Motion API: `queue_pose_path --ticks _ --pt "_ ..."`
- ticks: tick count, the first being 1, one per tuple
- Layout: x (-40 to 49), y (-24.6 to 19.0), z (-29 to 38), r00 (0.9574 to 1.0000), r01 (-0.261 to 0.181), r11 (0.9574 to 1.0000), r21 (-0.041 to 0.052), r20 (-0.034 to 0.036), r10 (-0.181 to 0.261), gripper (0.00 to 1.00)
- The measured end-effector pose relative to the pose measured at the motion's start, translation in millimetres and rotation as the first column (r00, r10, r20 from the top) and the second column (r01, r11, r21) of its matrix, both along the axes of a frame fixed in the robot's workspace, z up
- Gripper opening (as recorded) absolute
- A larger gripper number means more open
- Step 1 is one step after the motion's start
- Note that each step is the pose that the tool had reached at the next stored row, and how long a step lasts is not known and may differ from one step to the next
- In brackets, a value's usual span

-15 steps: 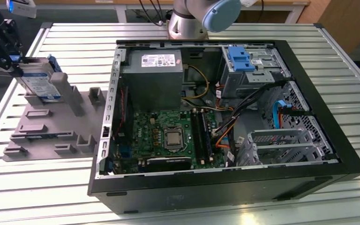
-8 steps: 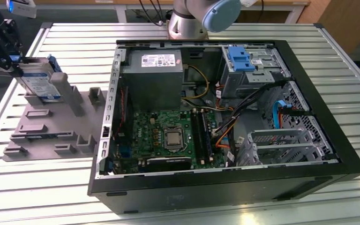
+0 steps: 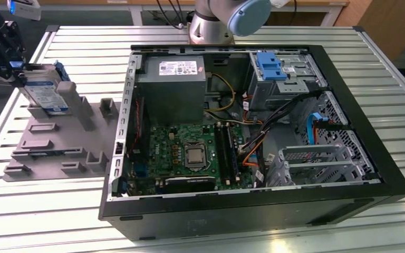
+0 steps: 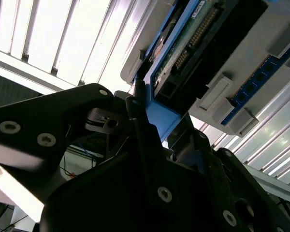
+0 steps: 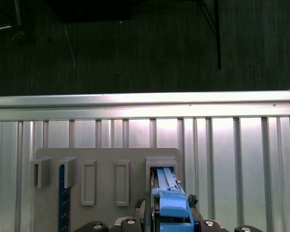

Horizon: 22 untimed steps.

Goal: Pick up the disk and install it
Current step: 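Pick up the disk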

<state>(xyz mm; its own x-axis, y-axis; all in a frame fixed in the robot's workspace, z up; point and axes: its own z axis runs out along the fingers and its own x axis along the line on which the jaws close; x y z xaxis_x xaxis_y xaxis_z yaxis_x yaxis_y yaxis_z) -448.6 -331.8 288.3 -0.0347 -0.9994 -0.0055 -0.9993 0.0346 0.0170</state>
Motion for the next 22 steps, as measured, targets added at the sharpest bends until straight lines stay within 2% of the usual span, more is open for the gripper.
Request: queue_pose_path --ticks 6,7,22 --pt "0.0 0.0 0.0 1.0000 0.000 1.0000 0.0002 0.0000 0.000 0.43" --pt "0.0 0.0 0.0 1.0000 0.000 1.0000 0.0001 0.0000 0.000 0.36" --pt "0.0 0.0 1.7 1.0000 0.000 1.0000 0.0001 0.0000 0.000 0.36"
